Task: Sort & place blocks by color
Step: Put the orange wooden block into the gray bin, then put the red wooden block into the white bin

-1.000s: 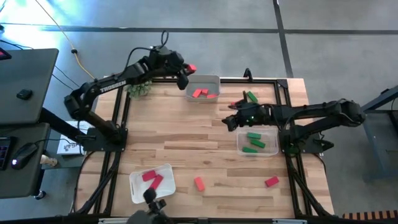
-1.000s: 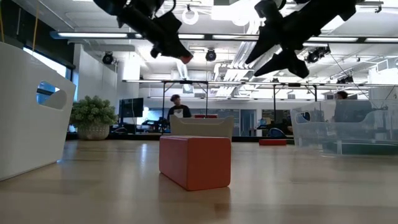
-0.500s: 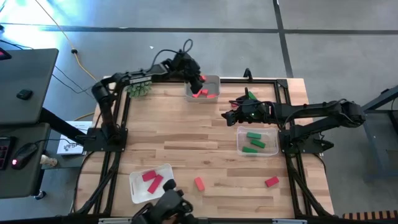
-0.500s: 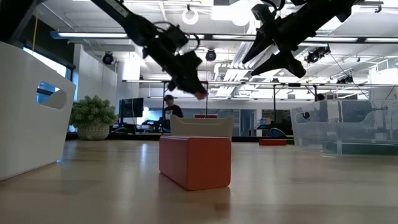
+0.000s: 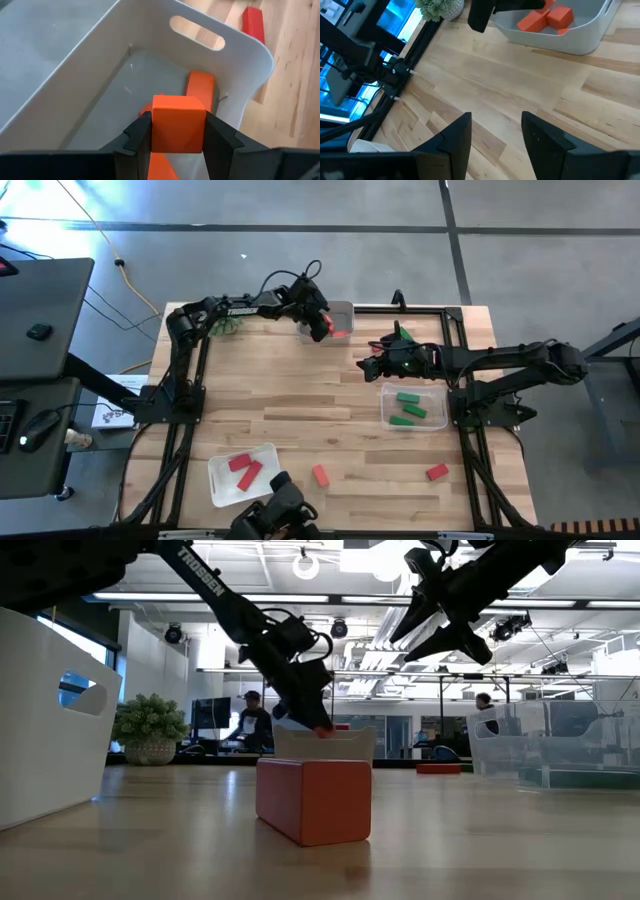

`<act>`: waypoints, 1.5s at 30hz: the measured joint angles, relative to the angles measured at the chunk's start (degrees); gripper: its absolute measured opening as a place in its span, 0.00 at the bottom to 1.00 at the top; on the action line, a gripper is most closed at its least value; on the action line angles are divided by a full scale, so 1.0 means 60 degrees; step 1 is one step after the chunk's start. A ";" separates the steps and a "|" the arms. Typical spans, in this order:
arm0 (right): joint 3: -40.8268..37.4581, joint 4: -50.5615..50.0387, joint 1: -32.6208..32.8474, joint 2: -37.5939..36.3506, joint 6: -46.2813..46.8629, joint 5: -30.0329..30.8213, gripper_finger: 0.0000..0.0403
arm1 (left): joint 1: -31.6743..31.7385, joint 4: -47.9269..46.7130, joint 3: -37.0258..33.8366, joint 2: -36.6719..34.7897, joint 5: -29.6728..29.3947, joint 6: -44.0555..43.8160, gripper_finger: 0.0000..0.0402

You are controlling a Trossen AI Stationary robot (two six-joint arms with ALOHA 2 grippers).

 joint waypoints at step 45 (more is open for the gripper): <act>0.0000 -0.1740 0.2300 0.0004 -0.0249 -0.3872 0.40 | -0.0976 -0.0013 0.0000 -0.1277 -0.0608 -0.0475 0.49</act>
